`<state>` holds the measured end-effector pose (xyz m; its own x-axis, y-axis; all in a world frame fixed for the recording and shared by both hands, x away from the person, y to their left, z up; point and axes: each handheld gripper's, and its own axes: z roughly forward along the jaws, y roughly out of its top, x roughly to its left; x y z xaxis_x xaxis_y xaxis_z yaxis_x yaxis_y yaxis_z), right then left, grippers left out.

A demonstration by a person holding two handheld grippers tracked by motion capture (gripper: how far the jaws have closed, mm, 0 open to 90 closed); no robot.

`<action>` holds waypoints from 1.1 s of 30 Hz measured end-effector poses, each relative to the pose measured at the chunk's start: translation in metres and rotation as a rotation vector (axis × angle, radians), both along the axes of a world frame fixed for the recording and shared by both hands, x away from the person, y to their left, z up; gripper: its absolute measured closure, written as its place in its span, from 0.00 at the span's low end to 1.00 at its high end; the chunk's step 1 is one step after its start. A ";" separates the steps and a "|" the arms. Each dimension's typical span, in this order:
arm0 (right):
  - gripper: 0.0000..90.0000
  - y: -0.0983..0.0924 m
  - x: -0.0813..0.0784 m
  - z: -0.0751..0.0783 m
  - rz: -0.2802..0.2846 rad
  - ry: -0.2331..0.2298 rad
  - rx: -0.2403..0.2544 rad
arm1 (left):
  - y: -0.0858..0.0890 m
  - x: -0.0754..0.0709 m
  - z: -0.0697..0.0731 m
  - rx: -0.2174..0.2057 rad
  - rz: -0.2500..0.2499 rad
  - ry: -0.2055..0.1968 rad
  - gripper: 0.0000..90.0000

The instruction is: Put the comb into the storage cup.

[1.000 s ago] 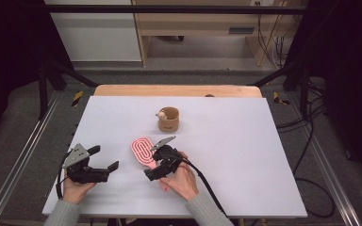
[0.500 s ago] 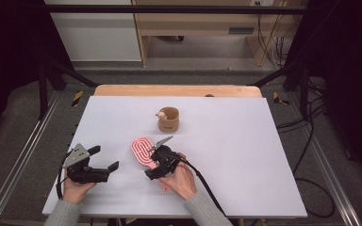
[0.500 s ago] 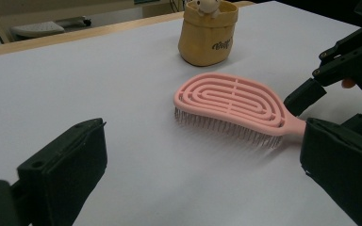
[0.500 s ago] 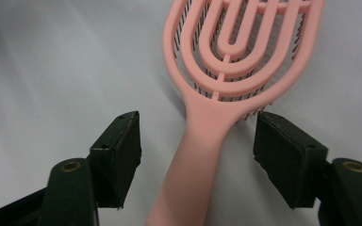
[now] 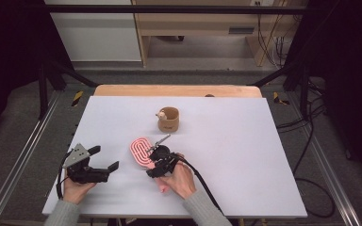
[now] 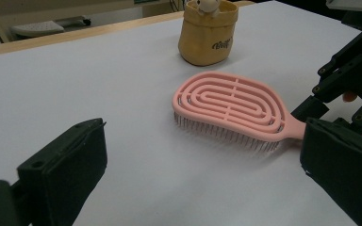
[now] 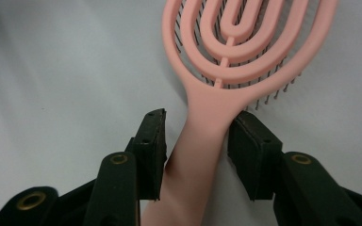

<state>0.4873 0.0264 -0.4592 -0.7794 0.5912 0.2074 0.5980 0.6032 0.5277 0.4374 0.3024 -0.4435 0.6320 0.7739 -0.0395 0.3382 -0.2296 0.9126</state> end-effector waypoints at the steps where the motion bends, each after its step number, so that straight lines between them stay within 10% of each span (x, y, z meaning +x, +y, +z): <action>1: 0.65 0.000 0.000 0.000 -0.002 -0.004 -0.004 | 0.000 0.000 0.000 0.001 -0.001 0.001 0.01; 33: 0.77 0.004 -0.003 0.001 -0.008 -0.033 -0.070 | 0.000 0.000 0.000 0.005 -0.003 0.003 0.01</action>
